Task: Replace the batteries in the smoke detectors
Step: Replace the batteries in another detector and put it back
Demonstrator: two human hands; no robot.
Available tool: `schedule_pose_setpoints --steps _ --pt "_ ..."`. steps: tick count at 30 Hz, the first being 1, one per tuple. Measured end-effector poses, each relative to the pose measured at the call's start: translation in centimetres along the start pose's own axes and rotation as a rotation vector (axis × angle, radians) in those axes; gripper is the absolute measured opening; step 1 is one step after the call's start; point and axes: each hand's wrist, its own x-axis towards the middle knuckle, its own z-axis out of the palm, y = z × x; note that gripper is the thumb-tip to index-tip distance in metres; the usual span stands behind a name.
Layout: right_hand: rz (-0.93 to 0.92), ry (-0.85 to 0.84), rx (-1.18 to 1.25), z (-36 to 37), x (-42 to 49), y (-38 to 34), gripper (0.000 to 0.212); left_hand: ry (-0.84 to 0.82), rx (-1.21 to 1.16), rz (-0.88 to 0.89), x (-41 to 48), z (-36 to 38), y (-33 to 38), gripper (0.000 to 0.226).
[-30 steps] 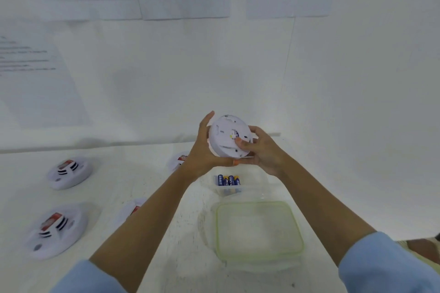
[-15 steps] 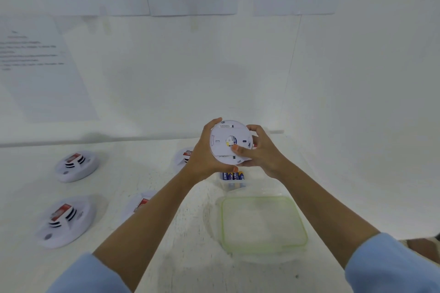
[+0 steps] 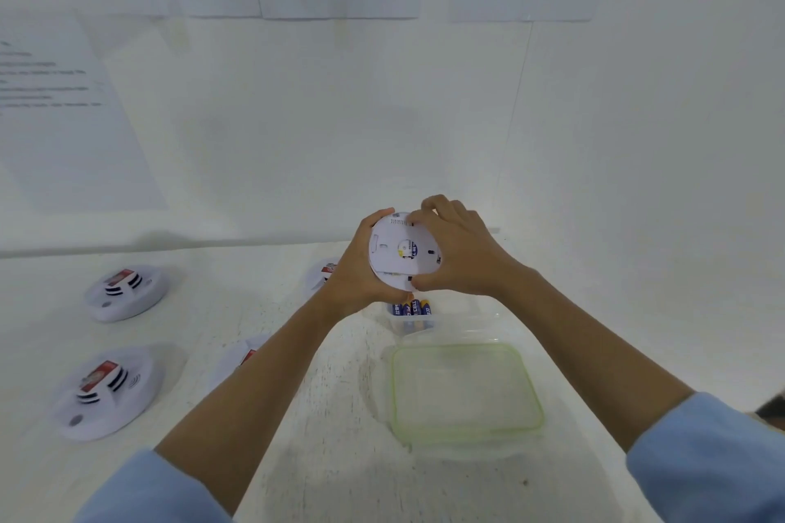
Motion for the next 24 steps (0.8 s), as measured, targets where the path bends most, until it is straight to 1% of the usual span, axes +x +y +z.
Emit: schedule_pose_setpoints --steps 2,7,13,24 --pt "-0.026 -0.024 -0.043 -0.2 0.2 -0.1 0.070 -0.008 0.013 -0.005 -0.2 0.0 -0.1 0.098" --pt "-0.055 -0.065 0.008 -0.2 0.6 -0.3 0.066 -0.019 0.001 -0.033 -0.2 -0.2 -0.2 0.100" --pt "-0.097 -0.093 -0.022 -0.2 1.2 -0.2 0.065 -0.026 -0.022 -0.048 -0.2 -0.5 -0.3 0.101" --pt "-0.108 -0.138 -0.016 -0.3 1.5 -0.2 0.063 -0.047 -0.019 -0.054 -0.2 -0.4 -0.4 0.097"
